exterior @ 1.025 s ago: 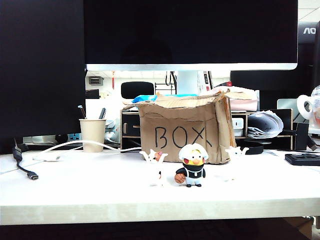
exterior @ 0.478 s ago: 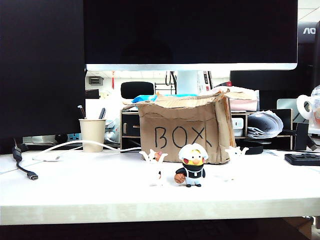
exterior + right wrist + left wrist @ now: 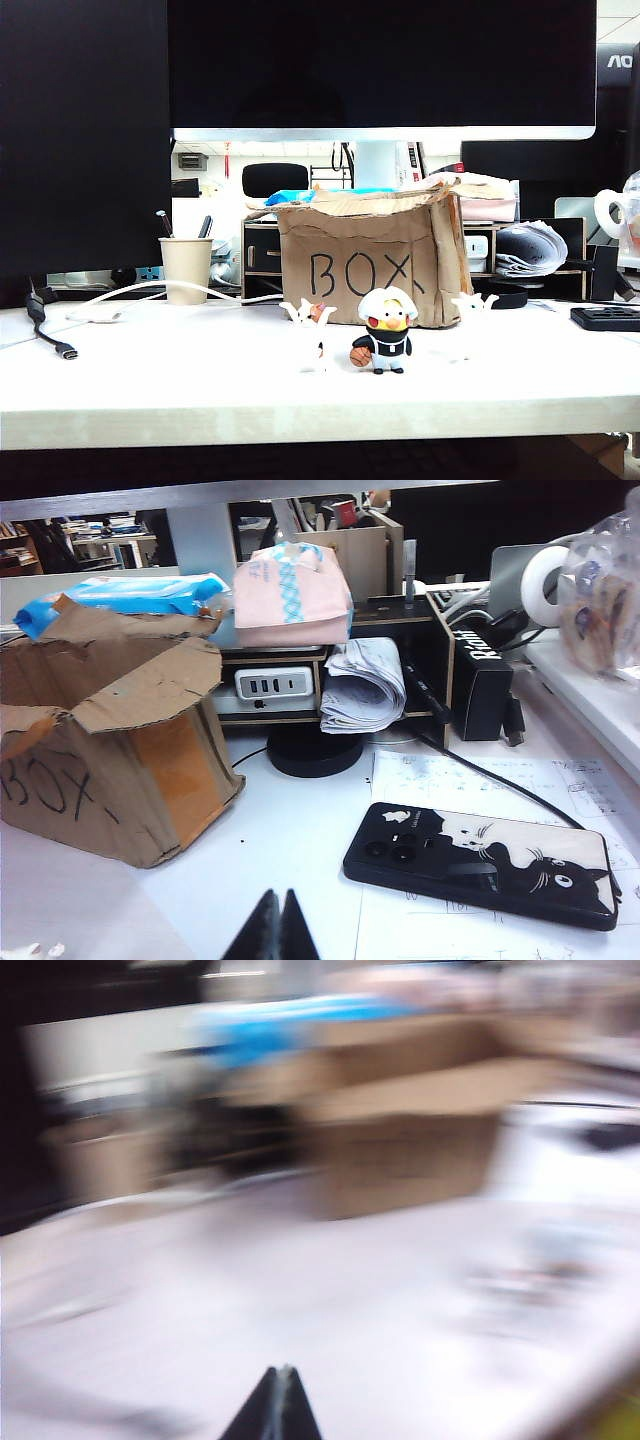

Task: Put the doll that is least similar in size compared to the others into the paper box.

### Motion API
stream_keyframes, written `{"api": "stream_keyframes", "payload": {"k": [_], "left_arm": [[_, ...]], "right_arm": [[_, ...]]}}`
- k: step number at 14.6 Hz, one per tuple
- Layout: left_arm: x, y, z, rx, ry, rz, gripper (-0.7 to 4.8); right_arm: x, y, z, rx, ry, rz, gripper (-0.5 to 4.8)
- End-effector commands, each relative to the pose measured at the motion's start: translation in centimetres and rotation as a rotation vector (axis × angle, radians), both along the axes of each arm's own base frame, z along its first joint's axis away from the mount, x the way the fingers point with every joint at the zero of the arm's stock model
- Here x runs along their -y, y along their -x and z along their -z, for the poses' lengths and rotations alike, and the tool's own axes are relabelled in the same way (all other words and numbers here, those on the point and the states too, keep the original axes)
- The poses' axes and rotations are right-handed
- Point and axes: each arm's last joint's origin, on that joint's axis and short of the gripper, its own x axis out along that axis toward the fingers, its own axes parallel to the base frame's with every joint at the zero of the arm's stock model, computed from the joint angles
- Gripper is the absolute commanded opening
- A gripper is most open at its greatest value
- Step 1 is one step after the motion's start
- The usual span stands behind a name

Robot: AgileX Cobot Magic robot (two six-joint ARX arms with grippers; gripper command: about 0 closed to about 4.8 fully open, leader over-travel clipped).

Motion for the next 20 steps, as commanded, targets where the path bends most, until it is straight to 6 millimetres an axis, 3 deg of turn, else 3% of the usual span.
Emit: {"api": "stream_keyframes", "payload": {"k": [1,6,20], "left_arm": [[1.9,0.9,0.3,-0.038,-0.027,0.23,-0.05],[2.8,0.8,1.6,-0.159,-0.114,0.294,-0.05],[2.9,0.7,1.7,-0.172,-0.123,0.292,-0.05]], "right_arm": [[0.0,0.0,0.0,0.011,-0.003,-0.001,0.0],[0.0,0.0,0.0,0.01,-0.003,-0.001,-0.01],[0.0,0.0,0.0,0.013,-0.003,-0.011,-0.01]]}}
